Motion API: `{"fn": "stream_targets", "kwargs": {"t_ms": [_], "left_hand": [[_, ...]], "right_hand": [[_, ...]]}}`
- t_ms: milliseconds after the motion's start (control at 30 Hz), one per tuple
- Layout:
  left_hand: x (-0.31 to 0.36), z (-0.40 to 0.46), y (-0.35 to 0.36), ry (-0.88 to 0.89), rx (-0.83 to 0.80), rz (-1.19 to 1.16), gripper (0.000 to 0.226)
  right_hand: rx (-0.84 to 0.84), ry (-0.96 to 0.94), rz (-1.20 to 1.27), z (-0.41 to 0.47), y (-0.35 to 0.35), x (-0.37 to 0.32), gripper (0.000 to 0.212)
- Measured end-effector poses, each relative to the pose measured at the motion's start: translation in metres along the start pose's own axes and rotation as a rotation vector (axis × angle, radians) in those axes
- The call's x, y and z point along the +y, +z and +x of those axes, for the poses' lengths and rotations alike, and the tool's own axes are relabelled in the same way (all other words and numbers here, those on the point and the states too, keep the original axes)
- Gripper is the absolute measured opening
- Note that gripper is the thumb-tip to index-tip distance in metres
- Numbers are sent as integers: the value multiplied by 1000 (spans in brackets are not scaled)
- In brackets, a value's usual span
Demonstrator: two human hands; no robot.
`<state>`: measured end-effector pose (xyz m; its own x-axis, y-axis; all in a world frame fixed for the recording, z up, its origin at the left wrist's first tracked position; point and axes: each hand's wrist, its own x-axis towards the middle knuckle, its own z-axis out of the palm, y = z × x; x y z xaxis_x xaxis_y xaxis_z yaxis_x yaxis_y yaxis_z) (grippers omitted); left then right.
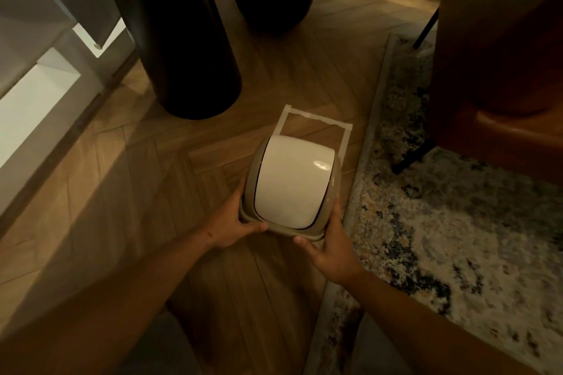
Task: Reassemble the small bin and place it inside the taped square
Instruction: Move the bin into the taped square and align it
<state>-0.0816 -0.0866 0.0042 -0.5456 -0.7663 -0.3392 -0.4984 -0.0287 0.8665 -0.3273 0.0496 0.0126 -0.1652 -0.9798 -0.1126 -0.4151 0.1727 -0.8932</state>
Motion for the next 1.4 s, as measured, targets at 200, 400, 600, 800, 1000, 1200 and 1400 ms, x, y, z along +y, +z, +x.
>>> {"fn": "stream_targets", "kwargs": {"t_ms": [200, 400, 600, 800, 1000, 1200, 1400], "left_hand": [[8, 37, -5, 40, 27, -15, 112], [20, 79, -9, 90, 61, 3, 101], [38, 121, -13, 149, 83, 17, 102], [53, 163, -20, 141, 70, 31, 106], [69, 213, -27, 179, 61, 50, 100], [94, 255, -33, 242, 56, 68, 95], [110, 289, -47, 242, 15, 86, 94]], "right_hand": [[13, -40, -10, 39, -14, 5, 122], [81, -81, -41, 75, -25, 13, 122], [112, -92, 5, 114, -41, 19, 120], [133, -97, 24, 150, -56, 29, 121], [160, -120, 28, 192, -73, 33, 121], [196, -120, 24, 235, -90, 34, 117], [192, -96, 15, 266, -103, 33, 123]]}}
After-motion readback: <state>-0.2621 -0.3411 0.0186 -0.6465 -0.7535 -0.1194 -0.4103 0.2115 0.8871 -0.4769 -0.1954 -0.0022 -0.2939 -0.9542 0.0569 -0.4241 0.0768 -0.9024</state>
